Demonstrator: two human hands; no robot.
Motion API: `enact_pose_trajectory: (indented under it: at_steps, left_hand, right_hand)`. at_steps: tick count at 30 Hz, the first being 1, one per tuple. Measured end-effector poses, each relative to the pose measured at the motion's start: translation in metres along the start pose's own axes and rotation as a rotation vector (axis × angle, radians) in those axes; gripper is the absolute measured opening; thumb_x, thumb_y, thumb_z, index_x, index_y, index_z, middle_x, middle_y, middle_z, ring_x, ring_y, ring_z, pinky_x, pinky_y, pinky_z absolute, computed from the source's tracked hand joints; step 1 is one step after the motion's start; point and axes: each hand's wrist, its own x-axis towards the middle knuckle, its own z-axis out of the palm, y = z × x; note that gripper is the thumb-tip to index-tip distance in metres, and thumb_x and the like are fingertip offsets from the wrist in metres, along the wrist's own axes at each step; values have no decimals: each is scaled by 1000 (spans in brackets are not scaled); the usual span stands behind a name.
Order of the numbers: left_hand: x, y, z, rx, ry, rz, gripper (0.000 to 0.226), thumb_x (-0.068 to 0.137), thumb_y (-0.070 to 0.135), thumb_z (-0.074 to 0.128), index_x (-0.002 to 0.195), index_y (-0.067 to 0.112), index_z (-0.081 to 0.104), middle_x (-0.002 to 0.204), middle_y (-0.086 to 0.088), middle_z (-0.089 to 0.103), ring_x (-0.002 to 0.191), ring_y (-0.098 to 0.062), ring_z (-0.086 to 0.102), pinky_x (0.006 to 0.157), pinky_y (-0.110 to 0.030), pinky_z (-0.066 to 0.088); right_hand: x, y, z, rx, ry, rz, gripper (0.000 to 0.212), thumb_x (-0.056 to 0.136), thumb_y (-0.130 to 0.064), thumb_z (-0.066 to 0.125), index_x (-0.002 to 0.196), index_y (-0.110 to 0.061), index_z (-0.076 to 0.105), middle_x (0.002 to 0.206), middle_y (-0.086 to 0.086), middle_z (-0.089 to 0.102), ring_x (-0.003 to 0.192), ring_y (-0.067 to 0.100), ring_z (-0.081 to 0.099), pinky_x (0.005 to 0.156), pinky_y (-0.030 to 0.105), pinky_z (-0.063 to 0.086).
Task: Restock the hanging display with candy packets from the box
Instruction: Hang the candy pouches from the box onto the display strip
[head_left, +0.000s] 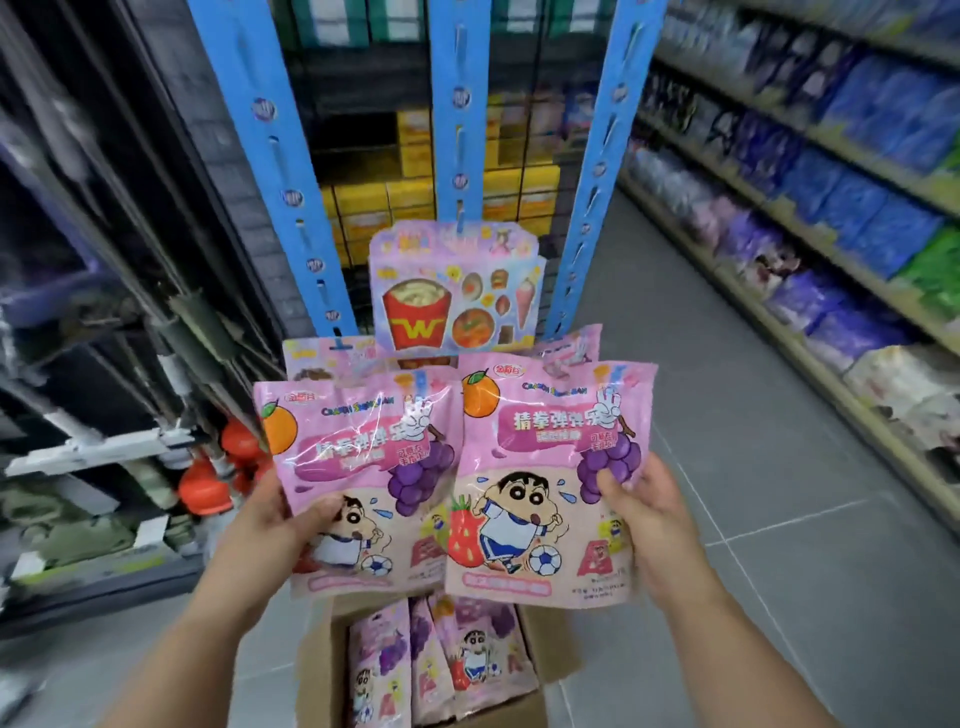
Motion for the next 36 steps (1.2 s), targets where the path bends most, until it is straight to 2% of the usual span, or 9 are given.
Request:
enact_pose_trajectory:
  at_steps: [2, 4, 7, 10, 15, 20, 25, 31, 36]
  left_hand:
    - [-9, 24, 12, 11, 7, 26, 38, 88, 2, 61, 123, 15, 55, 109, -10, 71, 96, -28, 69, 88, -47, 53]
    - [-18, 43, 26, 17, 38, 45, 39, 87, 4, 64, 123, 18, 55, 106, -6, 72, 94, -25, 69, 88, -46, 54]
    - [-28, 61, 47, 19, 81, 43, 33, 88, 9, 65, 114, 26, 56, 103, -2, 72, 92, -25, 70, 80, -40, 55]
    - [-30, 74, 64, 5, 122, 29, 32, 89, 8, 63, 114, 26, 55, 103, -1, 71, 92, -24, 68, 85, -40, 52]
    - [-22, 89, 77, 134, 164, 39, 37, 88, 16, 65, 122, 24, 51, 109, -2, 69, 95, -23, 66, 90, -44, 52]
    - [-1, 95, 74, 111, 141, -19, 31, 79, 26, 69, 107, 33, 58, 103, 1, 73, 92, -23, 71, 87, -50, 54]
    - [23, 97, 82, 127, 111, -46, 59, 64, 44, 69, 120, 33, 55, 113, 2, 69, 100, -20, 68, 92, -47, 53]
    - [37, 113, 107, 164, 117, -58, 35, 89, 19, 64, 122, 21, 53, 108, -3, 70, 94, -20, 69, 75, -32, 54]
    - [42, 119, 140, 109, 165, -53, 30, 90, 14, 62, 112, 34, 55, 102, 7, 70, 90, -12, 68, 71, -28, 52]
  right_hand:
    - [-4, -24, -13, -5, 15, -22, 18, 82, -5, 65, 93, -10, 52, 80, 10, 75, 70, 27, 72, 65, 43, 59]
    - [-6, -43, -25, -12, 25, -44, 16, 85, -2, 62, 91, -12, 52, 77, 7, 75, 67, 24, 72, 62, 40, 59]
    - [-4, -64, -42, -46, 6, -43, 18, 85, -4, 64, 92, -17, 53, 80, 5, 76, 73, 26, 73, 72, 48, 58]
    - [4, -75, -57, -63, 10, -15, 20, 84, -7, 66, 96, -19, 55, 84, 5, 76, 77, 28, 73, 77, 51, 56]
    - [29, -83, -68, -95, 28, 26, 20, 86, -9, 65, 100, -19, 56, 84, 4, 76, 76, 28, 73, 75, 49, 57]
    - [63, -82, -66, -131, 20, 51, 19, 86, -9, 65, 98, -21, 56, 83, 5, 76, 74, 29, 73, 71, 47, 57]
    - [96, -80, -64, -120, 22, 25, 22, 85, -4, 64, 98, -20, 57, 87, 3, 75, 77, 23, 73, 71, 40, 55]
    - [139, -81, -69, -193, -25, 85, 20, 87, -12, 65, 100, -24, 56, 91, 3, 74, 81, 25, 73, 76, 47, 57]
    - [185, -85, -80, -288, -105, 116, 16, 88, -15, 64, 98, -22, 53, 92, 6, 73, 77, 24, 73, 70, 43, 59]
